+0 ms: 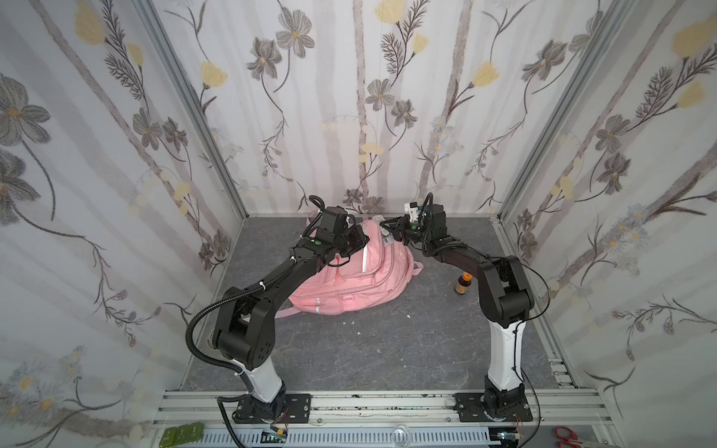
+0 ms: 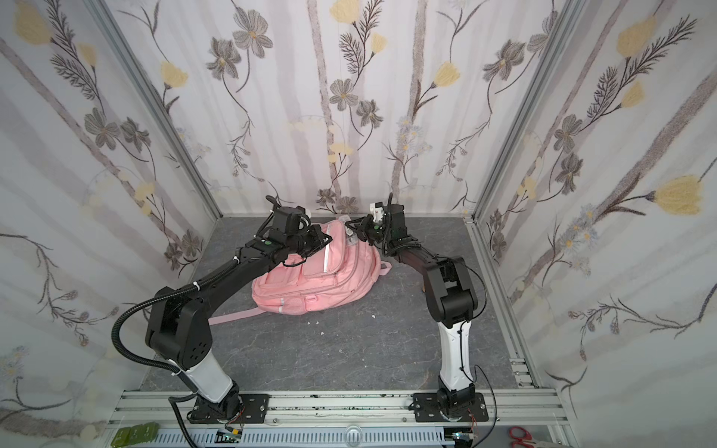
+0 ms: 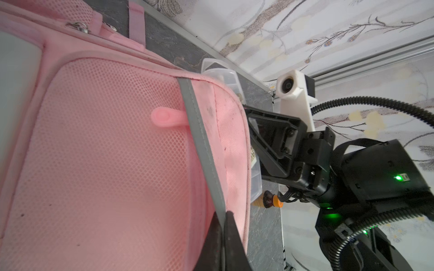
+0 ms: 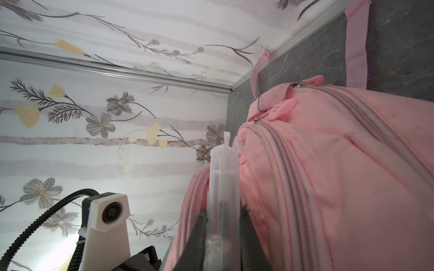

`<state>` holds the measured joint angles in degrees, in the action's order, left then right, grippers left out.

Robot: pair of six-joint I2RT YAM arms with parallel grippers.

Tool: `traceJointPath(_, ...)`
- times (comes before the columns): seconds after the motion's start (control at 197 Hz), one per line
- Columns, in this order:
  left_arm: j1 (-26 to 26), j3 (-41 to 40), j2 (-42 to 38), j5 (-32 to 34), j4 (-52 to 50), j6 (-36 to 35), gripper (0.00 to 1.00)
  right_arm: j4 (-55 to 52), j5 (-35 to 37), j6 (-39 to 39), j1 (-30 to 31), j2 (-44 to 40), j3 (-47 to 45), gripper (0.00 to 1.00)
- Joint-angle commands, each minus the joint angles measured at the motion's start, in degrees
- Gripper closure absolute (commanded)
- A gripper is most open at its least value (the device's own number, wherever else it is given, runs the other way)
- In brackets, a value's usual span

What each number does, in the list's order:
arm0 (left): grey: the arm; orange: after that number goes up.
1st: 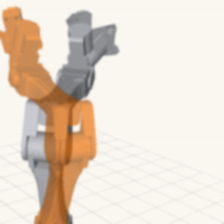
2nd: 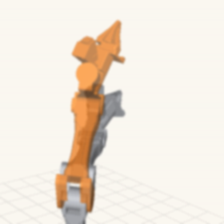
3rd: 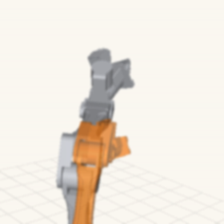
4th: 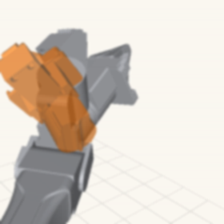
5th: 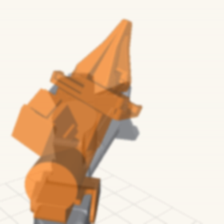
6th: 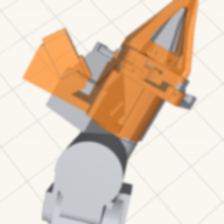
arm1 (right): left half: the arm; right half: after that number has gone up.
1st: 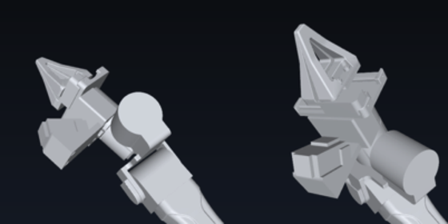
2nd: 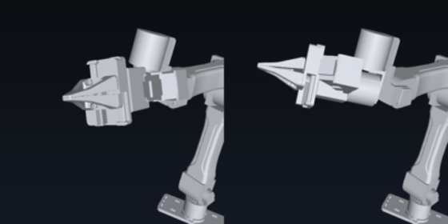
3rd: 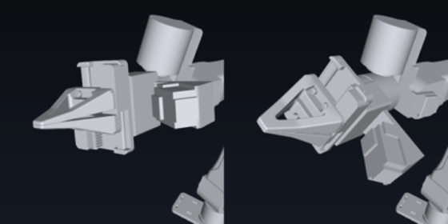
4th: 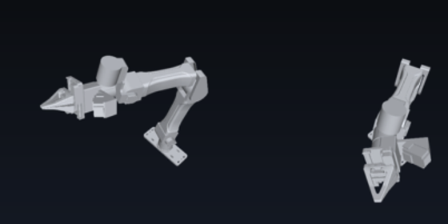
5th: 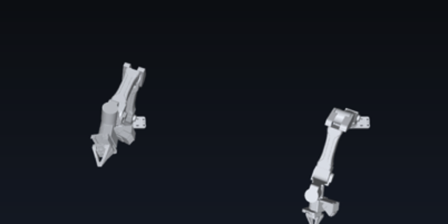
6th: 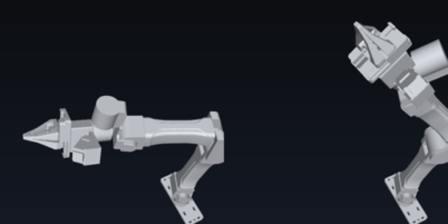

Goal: Pack books, pencil case, and school supplies into a backpack
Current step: Place the compass set in the student bag, then close the student bag at the top-center of the table.

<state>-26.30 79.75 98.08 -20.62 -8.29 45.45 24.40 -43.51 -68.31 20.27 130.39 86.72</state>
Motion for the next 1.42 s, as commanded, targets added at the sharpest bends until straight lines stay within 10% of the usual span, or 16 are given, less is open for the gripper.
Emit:
traceJointPath(0.0,0.1,0.1,-1.0,-1.0,10.1,2.4,1.0,4.9,0.2,-2.3,0.8,-0.2,-0.9,0.95)
traceJointPath(0.371,0.1,1.8,0.9,1.2,9.4,3.1,1.0,10.2,-0.5,-6.3,5.4,-2.6,-6.5,0.83)
traceJointPath(0.686,0.7,-0.3,0.0,2.6,9.3,3.1,1.0,-8.0,3.1,6.8,3.5,-9.5,-10.5,0.41)
traceJointPath(1.139,1.1,-2.8,-0.3,2.6,10.4,3.4,1.0,-14.9,8.7,16.5,3.4,-21.1,-19.2,0.6)
traceJointPath(1.251,1.1,-2.2,-0.9,2.9,9.2,1.2,0.44,-14.8,12.0,20.8,3.5,-26.9,-25.0,0.72)
traceJointPath(1.419,1.2,-4.9,-6.3,7.2,6.4,-6.3,0.27,-15.1,16.6,30.6,5.9,-33.3,-32.8,0.75)
